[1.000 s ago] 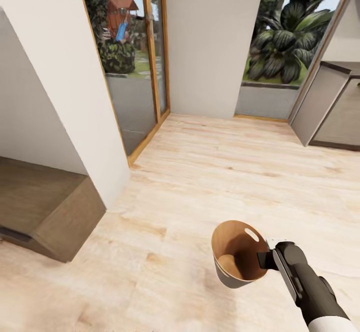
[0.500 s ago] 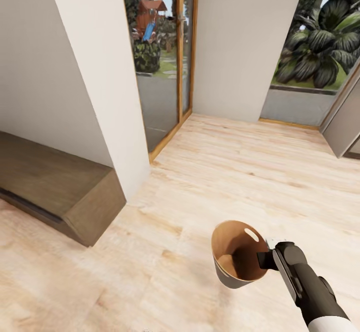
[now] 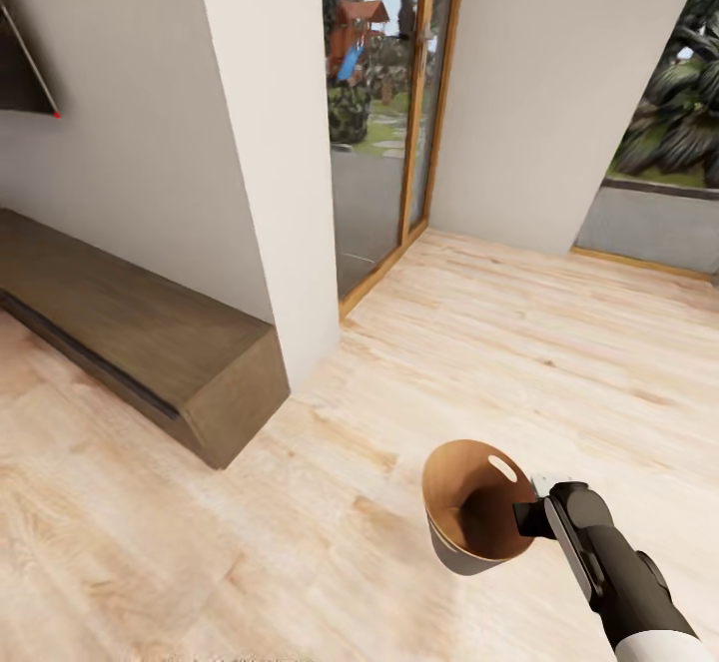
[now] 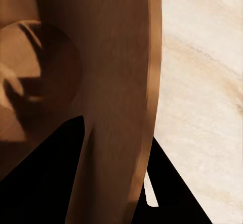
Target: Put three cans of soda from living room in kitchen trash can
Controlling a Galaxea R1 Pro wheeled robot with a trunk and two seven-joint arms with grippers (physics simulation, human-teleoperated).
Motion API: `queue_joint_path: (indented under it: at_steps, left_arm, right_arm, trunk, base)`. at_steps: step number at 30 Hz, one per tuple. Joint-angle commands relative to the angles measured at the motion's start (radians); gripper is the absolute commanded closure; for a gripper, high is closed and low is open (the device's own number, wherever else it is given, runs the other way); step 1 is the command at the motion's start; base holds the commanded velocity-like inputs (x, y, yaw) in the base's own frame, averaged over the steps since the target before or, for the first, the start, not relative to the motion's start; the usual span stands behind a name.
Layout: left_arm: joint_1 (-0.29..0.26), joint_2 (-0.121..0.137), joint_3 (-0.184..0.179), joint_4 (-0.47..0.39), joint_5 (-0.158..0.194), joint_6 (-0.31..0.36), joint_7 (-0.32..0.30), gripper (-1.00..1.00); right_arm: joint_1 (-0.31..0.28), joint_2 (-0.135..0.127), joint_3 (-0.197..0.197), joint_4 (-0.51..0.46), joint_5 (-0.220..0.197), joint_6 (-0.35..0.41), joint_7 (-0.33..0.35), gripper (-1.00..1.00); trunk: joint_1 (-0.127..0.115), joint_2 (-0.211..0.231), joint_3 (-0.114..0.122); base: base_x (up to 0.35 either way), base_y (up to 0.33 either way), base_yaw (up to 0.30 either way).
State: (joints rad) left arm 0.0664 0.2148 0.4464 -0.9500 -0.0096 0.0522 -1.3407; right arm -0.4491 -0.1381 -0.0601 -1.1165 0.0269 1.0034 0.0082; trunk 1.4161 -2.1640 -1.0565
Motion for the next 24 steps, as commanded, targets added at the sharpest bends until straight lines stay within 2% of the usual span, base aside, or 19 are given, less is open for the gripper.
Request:
queue_joint_path:
  at_steps: [1,24]
  left_arm:
    - [0.000,0.000,0.000,-0.001,0.000,0.000,0.000,-1.00]
    - [0.001,0.000,0.000,-0.003,-0.001,0.000,0.000,-1.00]
  right_arm:
    - [0.000,0.000,0.000,0.000,-0.012,0.000,0.001,1.00]
    - [0.000,0.000,0.002,0.001,-0.012,0.000,0.001,1.00]
  trunk:
    - [0.000,0.000,0.000]
    - [0.000,0.000,0.000]
  base:
    - [0.000,0.000,0.290]
    - [0.000,0.000,0.290]
